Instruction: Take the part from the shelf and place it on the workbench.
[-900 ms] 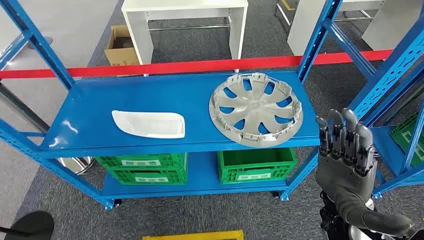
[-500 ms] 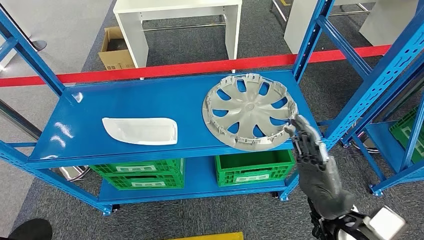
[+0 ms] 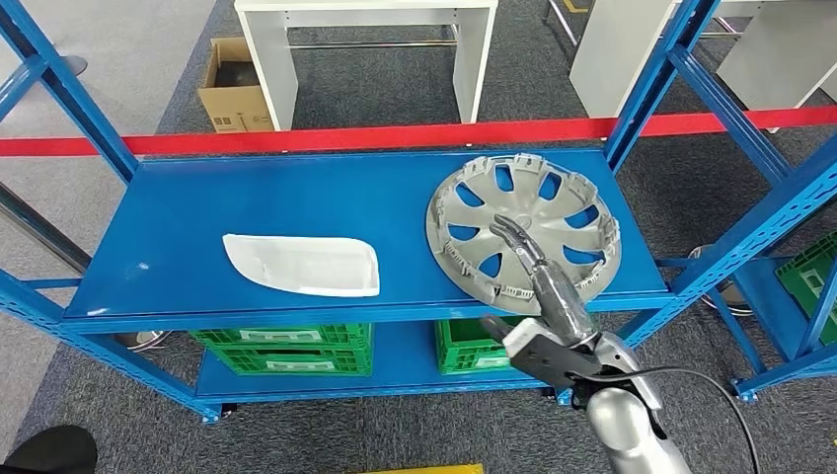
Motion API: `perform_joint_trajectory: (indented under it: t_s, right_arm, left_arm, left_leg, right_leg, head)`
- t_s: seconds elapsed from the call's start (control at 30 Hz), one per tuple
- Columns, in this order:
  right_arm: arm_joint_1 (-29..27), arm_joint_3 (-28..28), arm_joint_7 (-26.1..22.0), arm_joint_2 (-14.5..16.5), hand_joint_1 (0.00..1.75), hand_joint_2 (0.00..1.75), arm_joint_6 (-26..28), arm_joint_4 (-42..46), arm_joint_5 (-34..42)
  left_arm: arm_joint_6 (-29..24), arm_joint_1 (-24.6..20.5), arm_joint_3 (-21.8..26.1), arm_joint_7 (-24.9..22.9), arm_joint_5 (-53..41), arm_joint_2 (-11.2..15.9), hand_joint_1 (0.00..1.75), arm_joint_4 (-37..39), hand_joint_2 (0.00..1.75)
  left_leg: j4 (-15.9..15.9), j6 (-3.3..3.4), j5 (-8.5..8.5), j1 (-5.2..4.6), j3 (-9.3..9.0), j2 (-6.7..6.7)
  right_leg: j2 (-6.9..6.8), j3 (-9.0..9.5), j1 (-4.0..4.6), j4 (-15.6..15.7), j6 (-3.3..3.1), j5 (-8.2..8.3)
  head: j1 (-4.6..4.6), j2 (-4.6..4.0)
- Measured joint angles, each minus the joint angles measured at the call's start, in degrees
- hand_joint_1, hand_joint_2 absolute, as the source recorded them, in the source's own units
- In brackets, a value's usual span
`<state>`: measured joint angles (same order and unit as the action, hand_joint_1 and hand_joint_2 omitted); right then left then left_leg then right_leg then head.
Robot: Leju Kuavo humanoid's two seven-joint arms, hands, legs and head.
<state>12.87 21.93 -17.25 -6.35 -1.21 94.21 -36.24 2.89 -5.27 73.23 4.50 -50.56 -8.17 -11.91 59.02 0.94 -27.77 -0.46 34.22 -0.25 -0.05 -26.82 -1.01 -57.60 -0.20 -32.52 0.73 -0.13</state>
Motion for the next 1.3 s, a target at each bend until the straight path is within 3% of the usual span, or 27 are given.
perform_joint_trajectory:
  t_s: [0.17,0.5,0.73,0.9,1.3]
  right_arm:
    - [7.6,7.3,1.6,-0.2,0.00,1.75,7.5,-9.3,-7.8]
    - [13.6,13.5,6.1,-1.0,0.00,1.75,11.9,-19.4,-14.8]
    - [14.2,14.7,6.8,-1.4,0.00,1.75,12.0,-21.2,-15.5]
    - [14.2,15.2,10.2,-2.4,0.00,1.75,11.4,-22.4,-16.2]
    - [13.6,12.4,14.3,-8.1,0.00,1.75,2.8,-23.9,-12.1]
  left_arm:
    - [0.0,0.0,0.0,0.0,-0.1,-0.1,0.00,0.0,0.00]
    - [-0.5,0.3,0.0,-0.1,-0.2,-0.1,0.00,0.0,0.00]
    - [-0.5,0.3,0.0,-0.1,-0.2,-0.1,0.00,0.0,0.00]
    - [-0.5,0.3,0.0,0.0,-0.2,-0.1,0.00,0.0,0.00]
    - [-0.3,0.5,0.0,0.2,-1.3,0.1,0.00,0.0,0.00]
  left_leg:
    - [0.0,0.01,0.00,0.05,-0.07,-0.02]
    - [-0.3,-0.02,0.04,0.11,-0.43,-0.04]
    - [-0.4,-0.03,0.04,0.12,-0.46,-0.04]
    - [-0.4,-0.03,0.04,0.12,-0.47,-0.04]
    - [-0.4,-0.03,0.04,0.10,-0.49,-0.05]
  right_leg:
    - [-0.05,0.01,-0.01,0.3,1.14,0.05]
    - [-0.10,0.22,0.05,0.2,1.17,0.04]
    - [-0.10,0.21,0.05,0.2,1.16,0.00]
    - [-0.10,0.22,0.04,0.2,1.17,-0.01]
    - [-0.09,0.23,0.04,0.2,1.18,-0.01]
  head:
    - [0.02,0.00]
    - [0.02,0.00]
    - [0.02,0.00]
    - [0.02,-0.01]
    - [0.02,0.00]
